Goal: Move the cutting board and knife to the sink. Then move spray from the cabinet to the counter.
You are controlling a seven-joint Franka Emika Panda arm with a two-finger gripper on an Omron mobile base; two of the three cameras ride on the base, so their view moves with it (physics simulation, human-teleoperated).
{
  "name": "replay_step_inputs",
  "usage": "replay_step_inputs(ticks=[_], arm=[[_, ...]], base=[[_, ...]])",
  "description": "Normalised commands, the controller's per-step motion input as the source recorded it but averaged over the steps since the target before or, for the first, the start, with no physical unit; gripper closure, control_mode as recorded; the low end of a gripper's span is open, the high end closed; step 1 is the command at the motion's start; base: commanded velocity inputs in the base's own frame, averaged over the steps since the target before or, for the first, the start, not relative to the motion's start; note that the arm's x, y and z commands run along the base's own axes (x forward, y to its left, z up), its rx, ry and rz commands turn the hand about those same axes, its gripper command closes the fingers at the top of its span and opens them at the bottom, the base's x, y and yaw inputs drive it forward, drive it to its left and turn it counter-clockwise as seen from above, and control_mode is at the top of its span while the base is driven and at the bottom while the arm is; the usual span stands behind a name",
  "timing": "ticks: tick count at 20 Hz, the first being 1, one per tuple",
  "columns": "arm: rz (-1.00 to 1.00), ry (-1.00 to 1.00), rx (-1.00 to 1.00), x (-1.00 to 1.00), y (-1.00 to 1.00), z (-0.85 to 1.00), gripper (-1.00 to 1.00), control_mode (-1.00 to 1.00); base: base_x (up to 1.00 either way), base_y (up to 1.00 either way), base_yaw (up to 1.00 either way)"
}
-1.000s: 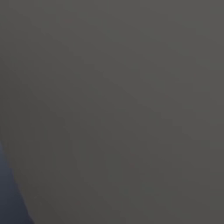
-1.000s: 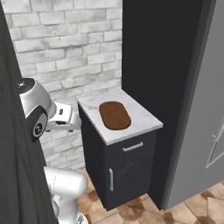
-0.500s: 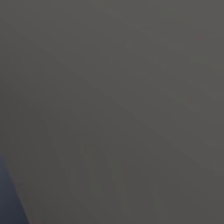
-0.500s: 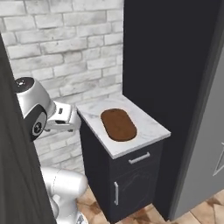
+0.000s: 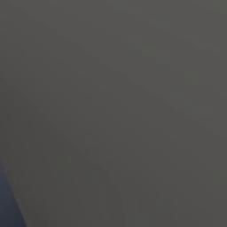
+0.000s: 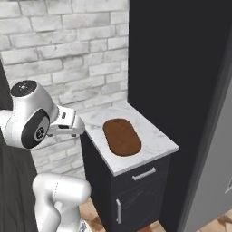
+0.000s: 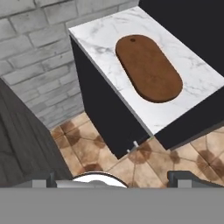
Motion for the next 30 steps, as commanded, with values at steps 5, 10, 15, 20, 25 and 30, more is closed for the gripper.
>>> replay_step_inputs(ticks=[5, 10, 15, 20, 25, 30], arm=[[0.00, 0.00, 0.00, 0.00, 0.00, 0.00, -1.00, 1.00], [0.00, 0.00, 0.00, 0.00, 0.00, 0.00, -1.00, 1.00], [0.00, 0.00, 0.00, 0.00, 0.00, 0.00, -1.00, 1.00], [0.00, 0.00, 0.00, 0.00, 0.00, 0.00, -1.00, 1.00], [0.00, 0.00, 0.00, 0.00, 0.00, 0.00, -1.00, 1.00], [0.00, 0.00, 0.00, 0.00, 0.00, 0.00, -1.00, 1.00]], base=[[0.27, -0.01, 0.13], [0.31, 0.06, 0.03], [0.64, 0.14, -0.28], [0.40, 0.02, -0.18], [0.18, 0.00, -0.22], [0.09, 0.00, -0.18]])
